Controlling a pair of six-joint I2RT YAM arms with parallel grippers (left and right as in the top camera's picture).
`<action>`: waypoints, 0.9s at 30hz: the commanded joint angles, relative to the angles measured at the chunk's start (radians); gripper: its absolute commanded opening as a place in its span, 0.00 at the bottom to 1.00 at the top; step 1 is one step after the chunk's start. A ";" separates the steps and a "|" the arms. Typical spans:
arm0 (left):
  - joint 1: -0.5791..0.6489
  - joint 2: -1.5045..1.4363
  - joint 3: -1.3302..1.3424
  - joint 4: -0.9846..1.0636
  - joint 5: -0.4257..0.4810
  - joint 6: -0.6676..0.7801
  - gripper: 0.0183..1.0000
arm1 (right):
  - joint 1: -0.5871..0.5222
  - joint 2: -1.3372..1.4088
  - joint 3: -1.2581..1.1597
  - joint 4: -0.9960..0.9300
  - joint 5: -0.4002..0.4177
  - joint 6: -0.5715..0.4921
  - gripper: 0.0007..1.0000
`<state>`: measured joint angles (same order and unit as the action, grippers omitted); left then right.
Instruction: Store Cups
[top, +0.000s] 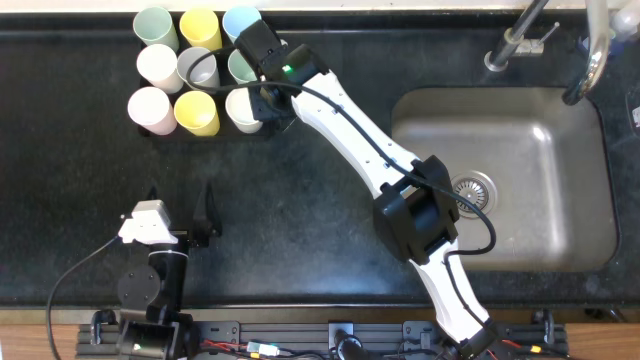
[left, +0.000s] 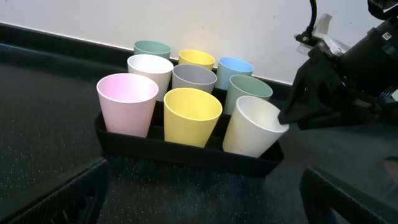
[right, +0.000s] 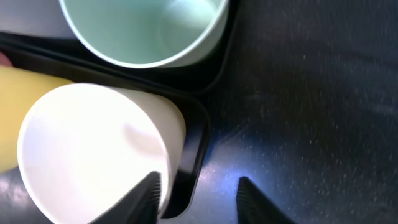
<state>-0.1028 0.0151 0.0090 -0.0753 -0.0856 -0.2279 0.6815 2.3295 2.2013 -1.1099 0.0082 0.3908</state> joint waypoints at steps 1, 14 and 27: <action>0.007 -0.006 -0.001 -0.002 -0.002 0.019 1.00 | -0.007 -0.143 0.010 0.012 0.011 -0.038 0.54; 0.006 -0.006 -0.001 -0.002 -0.002 0.019 1.00 | -0.316 -0.783 -0.440 0.049 0.011 -0.421 1.00; 0.006 -0.006 -0.001 -0.002 -0.002 0.019 1.00 | -0.469 -1.695 -1.435 0.516 0.011 -0.433 1.00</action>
<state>-0.1028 0.0151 0.0090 -0.0750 -0.0856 -0.2283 0.2184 0.7971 0.9150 -0.6575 0.0250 -0.0284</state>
